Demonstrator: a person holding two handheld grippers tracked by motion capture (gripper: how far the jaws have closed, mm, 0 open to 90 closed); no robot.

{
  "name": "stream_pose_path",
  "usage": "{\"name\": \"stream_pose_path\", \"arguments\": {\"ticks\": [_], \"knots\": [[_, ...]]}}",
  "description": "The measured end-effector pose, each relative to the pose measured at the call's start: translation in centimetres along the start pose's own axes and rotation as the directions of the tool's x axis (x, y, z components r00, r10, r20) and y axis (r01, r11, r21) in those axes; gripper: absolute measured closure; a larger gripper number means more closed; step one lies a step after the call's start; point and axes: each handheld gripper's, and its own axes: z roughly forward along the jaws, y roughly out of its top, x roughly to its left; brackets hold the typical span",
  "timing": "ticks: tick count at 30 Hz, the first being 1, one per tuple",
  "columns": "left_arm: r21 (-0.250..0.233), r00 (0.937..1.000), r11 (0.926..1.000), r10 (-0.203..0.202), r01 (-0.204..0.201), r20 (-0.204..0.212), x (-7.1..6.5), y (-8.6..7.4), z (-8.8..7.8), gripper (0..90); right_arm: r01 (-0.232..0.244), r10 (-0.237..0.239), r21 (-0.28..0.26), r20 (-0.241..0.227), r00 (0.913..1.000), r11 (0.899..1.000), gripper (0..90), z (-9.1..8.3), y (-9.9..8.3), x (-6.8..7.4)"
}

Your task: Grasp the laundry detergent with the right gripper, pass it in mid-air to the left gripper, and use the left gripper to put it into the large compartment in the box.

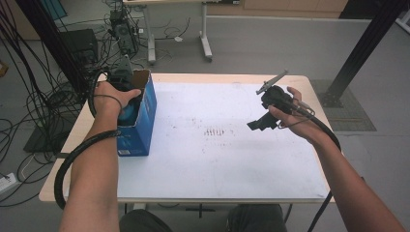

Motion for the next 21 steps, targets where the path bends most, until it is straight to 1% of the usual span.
{"name": "stream_pose_path", "arguments": {"ticks": [21], "knots": [[0.004, 1.0000, 1.0000, 0.004, -0.004, -0.003, -0.20, -0.06, 0.10, 35.3, 0.003, -0.003, 0.001, 0.002, 1.0000, 1.000, 0.4, -0.16, 0.02, -0.02]]}}
